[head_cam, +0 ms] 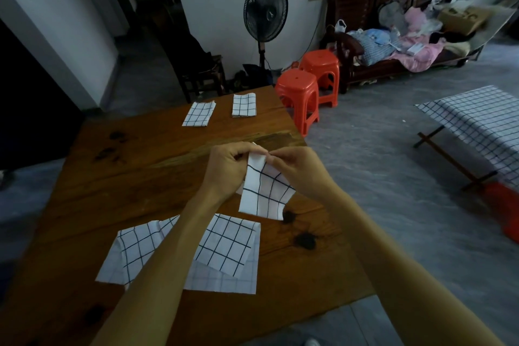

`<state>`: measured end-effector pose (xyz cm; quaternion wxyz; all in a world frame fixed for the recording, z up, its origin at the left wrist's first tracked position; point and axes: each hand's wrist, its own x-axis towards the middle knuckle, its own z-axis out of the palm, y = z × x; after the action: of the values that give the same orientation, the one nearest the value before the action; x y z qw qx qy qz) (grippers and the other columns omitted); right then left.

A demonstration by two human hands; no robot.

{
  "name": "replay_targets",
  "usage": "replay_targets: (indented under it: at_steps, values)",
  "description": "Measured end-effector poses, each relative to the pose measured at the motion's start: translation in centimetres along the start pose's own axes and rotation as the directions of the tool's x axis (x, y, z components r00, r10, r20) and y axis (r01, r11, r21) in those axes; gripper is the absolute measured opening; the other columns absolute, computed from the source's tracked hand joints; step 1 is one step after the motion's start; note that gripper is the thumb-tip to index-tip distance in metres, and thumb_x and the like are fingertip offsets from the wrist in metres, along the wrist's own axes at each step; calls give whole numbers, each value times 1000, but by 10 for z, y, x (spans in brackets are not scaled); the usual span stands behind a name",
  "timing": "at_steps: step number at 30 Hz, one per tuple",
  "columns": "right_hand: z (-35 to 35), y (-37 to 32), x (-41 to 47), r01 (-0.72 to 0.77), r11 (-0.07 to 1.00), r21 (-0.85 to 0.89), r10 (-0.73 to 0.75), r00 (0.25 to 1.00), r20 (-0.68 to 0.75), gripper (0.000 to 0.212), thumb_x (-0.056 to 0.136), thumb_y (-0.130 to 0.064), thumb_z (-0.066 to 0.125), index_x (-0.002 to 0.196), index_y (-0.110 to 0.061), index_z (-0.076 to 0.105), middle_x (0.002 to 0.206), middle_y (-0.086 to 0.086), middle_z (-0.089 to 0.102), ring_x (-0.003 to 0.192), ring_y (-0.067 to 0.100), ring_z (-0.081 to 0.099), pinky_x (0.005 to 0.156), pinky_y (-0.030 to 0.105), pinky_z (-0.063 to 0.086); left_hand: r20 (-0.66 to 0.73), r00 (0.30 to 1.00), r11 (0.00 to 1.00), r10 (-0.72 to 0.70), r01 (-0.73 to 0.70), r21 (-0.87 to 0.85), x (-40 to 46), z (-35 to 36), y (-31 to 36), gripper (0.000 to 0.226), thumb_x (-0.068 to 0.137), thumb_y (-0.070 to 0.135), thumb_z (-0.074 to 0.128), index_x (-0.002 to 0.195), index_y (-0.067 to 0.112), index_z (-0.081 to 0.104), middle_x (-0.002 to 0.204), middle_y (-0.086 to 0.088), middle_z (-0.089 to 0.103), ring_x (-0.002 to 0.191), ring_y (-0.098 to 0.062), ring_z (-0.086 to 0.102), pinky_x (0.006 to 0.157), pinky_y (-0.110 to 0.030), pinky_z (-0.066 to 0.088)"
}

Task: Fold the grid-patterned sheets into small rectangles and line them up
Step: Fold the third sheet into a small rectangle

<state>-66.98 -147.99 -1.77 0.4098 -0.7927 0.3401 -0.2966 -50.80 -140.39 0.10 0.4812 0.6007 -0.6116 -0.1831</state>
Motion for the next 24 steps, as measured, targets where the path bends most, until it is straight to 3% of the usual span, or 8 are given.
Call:
replay_targets:
  at_steps: [3, 6, 9, 12, 16, 20, 24]
  values:
    - [-2, 1, 0, -7, 1000, 11, 8, 999, -46, 17, 96, -28, 59, 96, -20, 74, 64, -9, 63, 54, 0, 50, 51, 14, 39, -9, 998, 998, -55, 54, -29, -1, 1, 1, 38, 95, 9, 55, 127, 29, 55, 108, 20, 65, 101, 3, 61, 85, -25, 55]
    - [-6, 5, 0, -67, 996, 62, 73, 991, -111, 19, 97, -27, 57, 91, -18, 73, 60, -9, 57, 51, 0, 47, 51, 14, 37, 7, 984, 977, -180, 179, -113, -1, -3, 4, 43, 99, 32, 46, 141, 34, 39, 85, 2, 69, 75, -8, 64, 72, -23, 52]
    - [-9, 8, -1, -107, 986, 130, 129, 976, -173, 24, 97, -27, 55, 87, -14, 72, 59, -8, 53, 52, 1, 44, 53, 20, 38, 36, 977, 977, -210, 211, -33, -2, -6, 2, 46, 92, 52, 47, 133, 33, 47, 114, 18, 57, 103, 2, 56, 87, -22, 46]
    - [-11, 9, -1, -137, 976, 172, 171, 964, -204, 23, 98, -28, 54, 85, -19, 70, 63, -14, 57, 57, -1, 50, 59, 22, 42, 14, 982, 981, -187, 186, 46, -4, -4, -3, 31, 90, 42, 58, 118, 29, 59, 106, 19, 61, 98, 3, 56, 81, -20, 49]
    - [-11, 6, -1, -152, 956, 252, 203, 961, -190, 17, 96, -28, 57, 93, -21, 71, 82, -8, 69, 76, 3, 64, 70, 25, 53, -59, 987, 985, -148, 153, 81, -4, 0, -4, 13, 92, 30, 60, 105, 31, 63, 96, 17, 63, 90, 2, 59, 70, -12, 48]
    - [-12, 1, 1, -53, 953, 297, 110, 978, -178, 21, 96, -26, 59, 109, -14, 70, 96, -2, 72, 87, 9, 69, 73, 26, 58, -73, 990, 989, -124, 129, 69, -3, 2, 1, 13, 91, 26, 62, 102, 31, 63, 94, 20, 63, 89, 4, 58, 70, -11, 49]
    - [-13, -2, 4, 5, 949, 314, 60, 978, -199, 19, 95, -23, 61, 108, -13, 69, 99, -1, 72, 90, 9, 68, 76, 25, 57, -107, 989, 993, -98, 104, 49, -2, 2, 2, 17, 89, 24, 64, 106, 29, 64, 97, 20, 63, 93, 7, 58, 74, -12, 50]
